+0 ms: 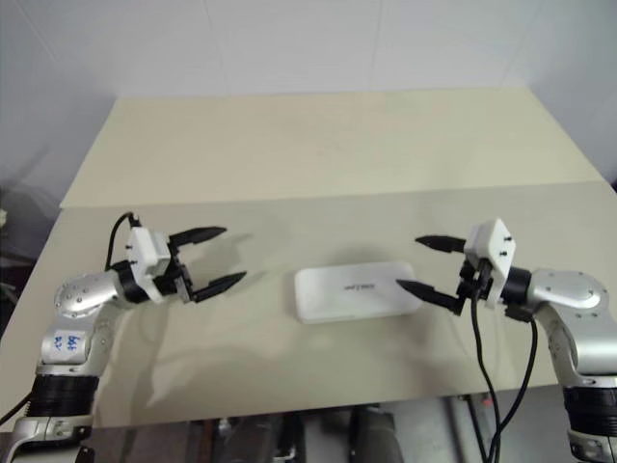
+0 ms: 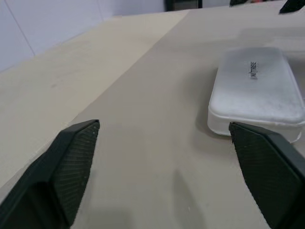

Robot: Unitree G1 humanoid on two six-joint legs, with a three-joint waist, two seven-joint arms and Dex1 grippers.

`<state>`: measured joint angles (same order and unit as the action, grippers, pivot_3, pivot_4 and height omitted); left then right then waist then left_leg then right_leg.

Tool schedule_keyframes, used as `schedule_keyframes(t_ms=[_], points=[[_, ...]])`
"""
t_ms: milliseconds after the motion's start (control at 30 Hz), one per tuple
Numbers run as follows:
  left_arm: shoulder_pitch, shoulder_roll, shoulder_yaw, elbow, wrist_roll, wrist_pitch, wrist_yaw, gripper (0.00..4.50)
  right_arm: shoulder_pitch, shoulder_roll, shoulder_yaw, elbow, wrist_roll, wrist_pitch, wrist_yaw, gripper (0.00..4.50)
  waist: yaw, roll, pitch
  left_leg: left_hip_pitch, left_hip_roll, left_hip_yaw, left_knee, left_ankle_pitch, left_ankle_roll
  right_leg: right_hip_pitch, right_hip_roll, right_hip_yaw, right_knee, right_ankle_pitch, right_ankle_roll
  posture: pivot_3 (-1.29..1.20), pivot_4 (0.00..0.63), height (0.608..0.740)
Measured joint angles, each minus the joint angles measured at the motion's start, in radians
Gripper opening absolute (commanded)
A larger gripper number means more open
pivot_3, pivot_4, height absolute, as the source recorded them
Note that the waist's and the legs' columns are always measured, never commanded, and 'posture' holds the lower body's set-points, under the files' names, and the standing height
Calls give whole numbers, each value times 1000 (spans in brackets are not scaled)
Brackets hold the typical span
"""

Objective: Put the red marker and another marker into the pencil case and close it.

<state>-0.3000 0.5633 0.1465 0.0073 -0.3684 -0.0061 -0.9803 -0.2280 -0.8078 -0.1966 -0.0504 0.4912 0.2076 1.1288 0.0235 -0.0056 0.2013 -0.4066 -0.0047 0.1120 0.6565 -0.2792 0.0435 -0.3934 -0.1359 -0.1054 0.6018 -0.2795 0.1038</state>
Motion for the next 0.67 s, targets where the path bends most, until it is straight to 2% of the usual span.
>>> schedule_keyframes(t_ms=[367, 667], points=[[-36, -42, -77, -86, -20, 66, 26, 4451, 43, -22, -86, 66, -26, -58, -5, 4500, 0, 0, 0, 1, 0, 2, -1, 0, 0, 0, 1, 0, 0, 0, 0, 0, 150, 740], [9, -58, -100, -177, -21, 118, 71, 4451, 65, -13, -90, 68, -42, -80, -41, 4500, -2, 0, 0, 1, 1, 4, 0, 0, 0, -1, 2, 1, 1, 0, 0, 0, 150, 740]])
